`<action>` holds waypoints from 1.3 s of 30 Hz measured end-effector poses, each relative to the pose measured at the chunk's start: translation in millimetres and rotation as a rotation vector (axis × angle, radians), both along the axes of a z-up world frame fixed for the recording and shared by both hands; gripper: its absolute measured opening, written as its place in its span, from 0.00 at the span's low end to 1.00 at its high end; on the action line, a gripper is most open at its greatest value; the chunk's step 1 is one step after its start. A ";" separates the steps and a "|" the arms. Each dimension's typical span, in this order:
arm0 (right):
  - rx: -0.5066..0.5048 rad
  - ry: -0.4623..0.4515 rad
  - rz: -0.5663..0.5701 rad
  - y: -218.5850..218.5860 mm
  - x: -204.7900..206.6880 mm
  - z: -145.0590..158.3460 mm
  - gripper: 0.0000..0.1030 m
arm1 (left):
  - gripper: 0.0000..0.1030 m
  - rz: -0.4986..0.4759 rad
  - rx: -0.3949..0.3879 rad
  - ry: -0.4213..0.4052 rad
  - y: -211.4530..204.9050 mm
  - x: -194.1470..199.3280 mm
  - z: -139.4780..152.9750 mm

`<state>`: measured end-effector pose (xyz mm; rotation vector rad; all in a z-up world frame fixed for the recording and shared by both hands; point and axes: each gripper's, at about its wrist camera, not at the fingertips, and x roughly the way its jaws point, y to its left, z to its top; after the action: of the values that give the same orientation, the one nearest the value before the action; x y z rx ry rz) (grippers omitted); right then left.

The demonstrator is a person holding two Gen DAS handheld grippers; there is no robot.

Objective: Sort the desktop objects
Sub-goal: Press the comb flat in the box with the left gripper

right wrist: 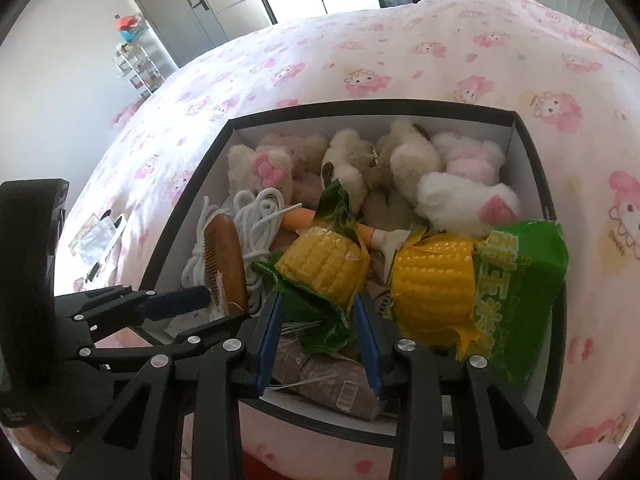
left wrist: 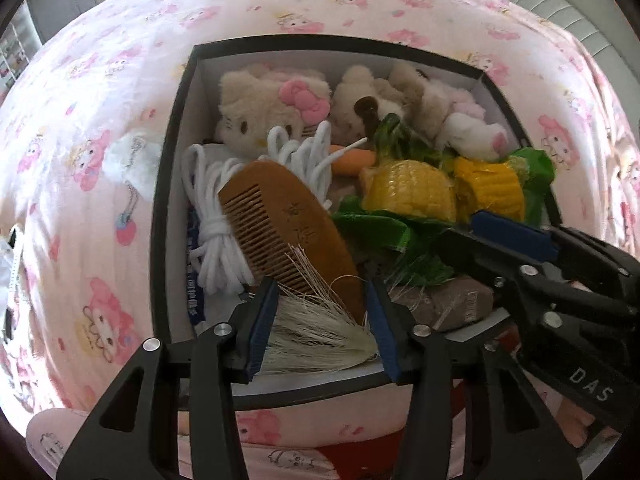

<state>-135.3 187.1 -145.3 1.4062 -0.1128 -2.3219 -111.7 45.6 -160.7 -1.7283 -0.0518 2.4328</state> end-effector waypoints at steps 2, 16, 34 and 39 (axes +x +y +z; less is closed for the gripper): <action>0.017 0.003 -0.007 -0.8 0.1 -0.2 0.33 | 0.49 0.013 -0.019 -0.009 -2.9 -3.9 -0.5; 0.037 -0.033 -0.022 1.2 -0.6 -8.9 0.33 | 0.50 0.038 0.037 0.010 -15.4 1.8 5.1; 0.061 -0.049 -0.040 -4.4 6.1 -11.9 0.35 | 0.50 0.082 0.088 0.079 -38.4 9.2 26.2; 0.105 0.008 -0.109 -0.2 19.6 4.4 0.43 | 0.72 0.104 0.121 0.179 -49.2 20.5 53.3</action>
<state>-115.7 186.9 -140.9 1.4749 -0.0673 -2.4545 -91.2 -3.6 -107.4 -1.4880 -0.2687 2.5881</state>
